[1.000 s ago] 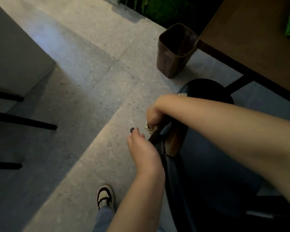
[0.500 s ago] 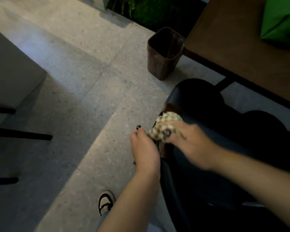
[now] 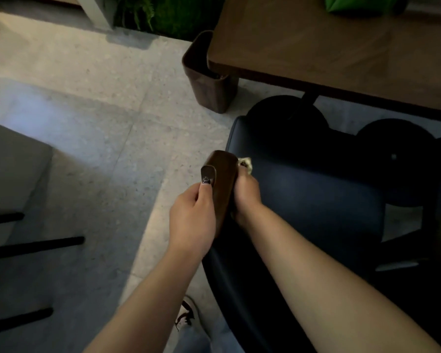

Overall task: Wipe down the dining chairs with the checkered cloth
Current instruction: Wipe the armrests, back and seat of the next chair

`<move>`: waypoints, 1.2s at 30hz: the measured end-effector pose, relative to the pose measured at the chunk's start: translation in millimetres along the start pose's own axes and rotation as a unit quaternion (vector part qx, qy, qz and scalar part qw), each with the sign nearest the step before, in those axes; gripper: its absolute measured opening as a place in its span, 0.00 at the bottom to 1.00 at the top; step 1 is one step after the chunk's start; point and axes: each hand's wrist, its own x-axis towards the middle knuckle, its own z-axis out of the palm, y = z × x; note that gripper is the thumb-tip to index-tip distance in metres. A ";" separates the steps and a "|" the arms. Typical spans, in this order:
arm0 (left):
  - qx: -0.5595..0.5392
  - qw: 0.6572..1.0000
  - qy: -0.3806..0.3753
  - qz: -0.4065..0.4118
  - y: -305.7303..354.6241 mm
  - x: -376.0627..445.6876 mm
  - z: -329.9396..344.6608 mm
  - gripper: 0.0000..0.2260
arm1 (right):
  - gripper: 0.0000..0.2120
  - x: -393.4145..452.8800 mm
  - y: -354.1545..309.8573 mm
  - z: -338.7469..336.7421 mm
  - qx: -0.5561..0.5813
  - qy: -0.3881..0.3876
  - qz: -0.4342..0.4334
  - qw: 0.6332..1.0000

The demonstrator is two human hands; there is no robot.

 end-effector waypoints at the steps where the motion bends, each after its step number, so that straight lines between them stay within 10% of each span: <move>1: 0.005 1.000 -0.001 -0.001 0.0 0.2 -0.3 0.16 | 0.19 3.3 0.9 -0.8 -0.001 -0.001 0.016 1.000; 11: 0.025 1.000 0.006 -0.017 9.3 -8.1 -1.7 0.21 | 0.16 -57.0 23.1 -104.1 -0.071 -0.081 -0.104 0.989; 20: -0.116 0.986 -0.068 -0.095 -5.9 -43.8 -4.8 0.13 | 0.14 -21.1 58.4 -71.0 -0.205 -0.131 0.023 0.970; 36: -0.099 0.994 -0.012 -0.053 -5.4 -47.7 -0.2 0.24 | 0.11 -152.3 36.0 -91.4 -0.288 -0.120 -0.281 0.908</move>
